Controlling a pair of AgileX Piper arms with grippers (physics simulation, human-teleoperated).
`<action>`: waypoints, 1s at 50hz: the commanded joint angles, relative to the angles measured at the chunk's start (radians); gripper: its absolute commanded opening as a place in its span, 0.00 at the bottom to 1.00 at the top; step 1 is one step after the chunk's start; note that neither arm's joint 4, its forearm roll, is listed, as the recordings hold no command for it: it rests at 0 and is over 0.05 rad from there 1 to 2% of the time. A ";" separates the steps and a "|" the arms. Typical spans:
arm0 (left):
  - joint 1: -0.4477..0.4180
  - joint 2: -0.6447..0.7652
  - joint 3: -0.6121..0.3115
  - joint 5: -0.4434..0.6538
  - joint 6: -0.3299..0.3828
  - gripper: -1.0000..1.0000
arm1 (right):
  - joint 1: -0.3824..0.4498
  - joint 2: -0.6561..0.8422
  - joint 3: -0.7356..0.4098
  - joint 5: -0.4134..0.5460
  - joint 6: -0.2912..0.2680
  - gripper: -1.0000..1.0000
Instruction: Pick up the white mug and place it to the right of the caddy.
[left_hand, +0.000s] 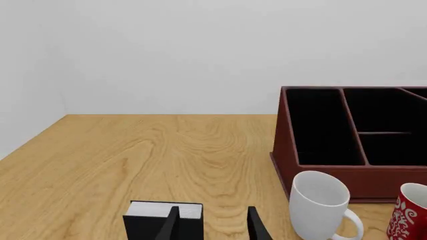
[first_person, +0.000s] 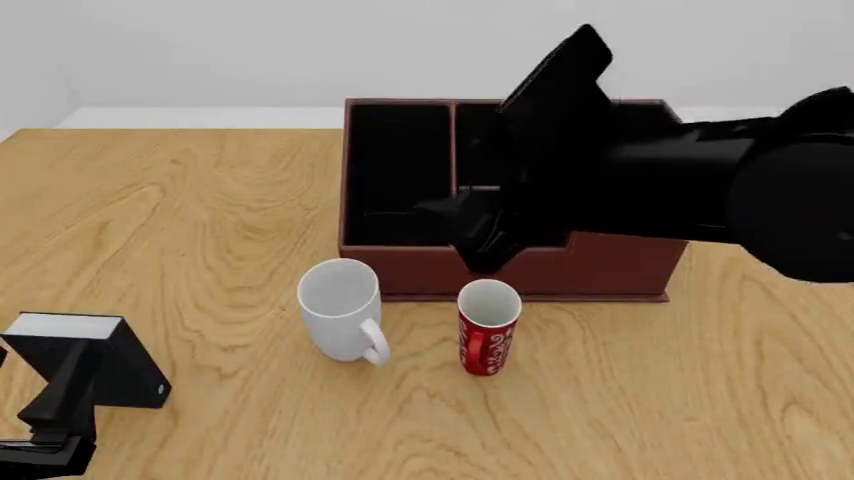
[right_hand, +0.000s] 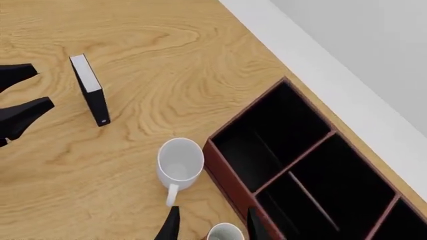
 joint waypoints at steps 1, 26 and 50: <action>0.000 0.000 0.000 0.000 0.000 1.00 | 0.014 0.060 0.007 -0.004 0.042 1.00; 0.000 0.000 0.000 0.000 0.000 1.00 | 0.041 0.159 0.017 -0.048 0.097 1.00; 0.000 0.000 0.000 0.000 0.000 1.00 | 0.069 0.270 -0.005 -0.075 0.140 1.00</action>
